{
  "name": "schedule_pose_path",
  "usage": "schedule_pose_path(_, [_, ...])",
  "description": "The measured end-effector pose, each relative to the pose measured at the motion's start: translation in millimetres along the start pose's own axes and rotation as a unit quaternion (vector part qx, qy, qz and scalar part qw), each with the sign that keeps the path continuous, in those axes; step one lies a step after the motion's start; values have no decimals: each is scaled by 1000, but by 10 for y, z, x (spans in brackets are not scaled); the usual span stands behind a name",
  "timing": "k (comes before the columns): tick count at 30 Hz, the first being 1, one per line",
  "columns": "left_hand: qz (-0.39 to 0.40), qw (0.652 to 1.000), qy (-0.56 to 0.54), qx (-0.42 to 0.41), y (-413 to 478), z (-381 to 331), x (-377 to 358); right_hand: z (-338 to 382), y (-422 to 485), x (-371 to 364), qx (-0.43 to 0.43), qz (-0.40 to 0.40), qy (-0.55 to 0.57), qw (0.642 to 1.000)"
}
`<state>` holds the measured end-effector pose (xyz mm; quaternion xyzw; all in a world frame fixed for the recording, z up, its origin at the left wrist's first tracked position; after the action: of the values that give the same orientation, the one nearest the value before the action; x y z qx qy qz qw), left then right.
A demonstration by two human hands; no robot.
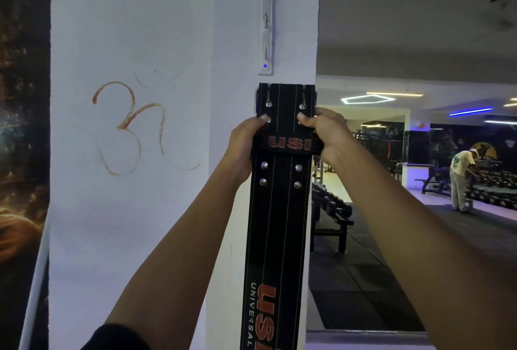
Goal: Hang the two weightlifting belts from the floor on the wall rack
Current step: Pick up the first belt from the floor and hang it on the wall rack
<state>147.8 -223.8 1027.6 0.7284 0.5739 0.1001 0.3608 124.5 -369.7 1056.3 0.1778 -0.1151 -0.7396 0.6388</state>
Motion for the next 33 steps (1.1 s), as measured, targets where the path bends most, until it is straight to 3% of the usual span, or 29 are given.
schedule_pose_path(7, [-46, 994, 95, -37, 148, -155, 51, 8, 67, -114, -23, 8, -48, 999])
schedule_pose_path(14, [-8, 992, 125, -20, 99, -233, -8, 123, 189, -188, -58, -55, 33, 996])
schedule_pose_path(17, [-59, 992, 105, 22, 114, -301, -11, 138, 199, -276, -52, -73, 63, 994])
schedule_pose_path(21, [-130, 985, 113, -30, 245, -354, 57, 189, 217, -399, -30, -97, 64, 993])
schedule_pose_path(26, [-157, 984, 53, -59, 441, -557, 63, 322, 341, -443, 6, -146, 90, 985])
schedule_pose_path(33, [-173, 979, 42, -94, 872, -733, 122, 561, 577, -619, 34, -145, 105, 983])
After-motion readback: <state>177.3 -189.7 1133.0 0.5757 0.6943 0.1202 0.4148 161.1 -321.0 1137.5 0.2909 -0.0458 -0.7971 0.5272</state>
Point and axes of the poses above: each hand's wrist, its own y-axis towards the middle knuckle, its own x-axis out of the back of the hand, z = x × y, the point moved 4 cm from there along y, towards the middle knuckle, and after that the axes turned 5 degrees about -x, right-handed, at the moved point
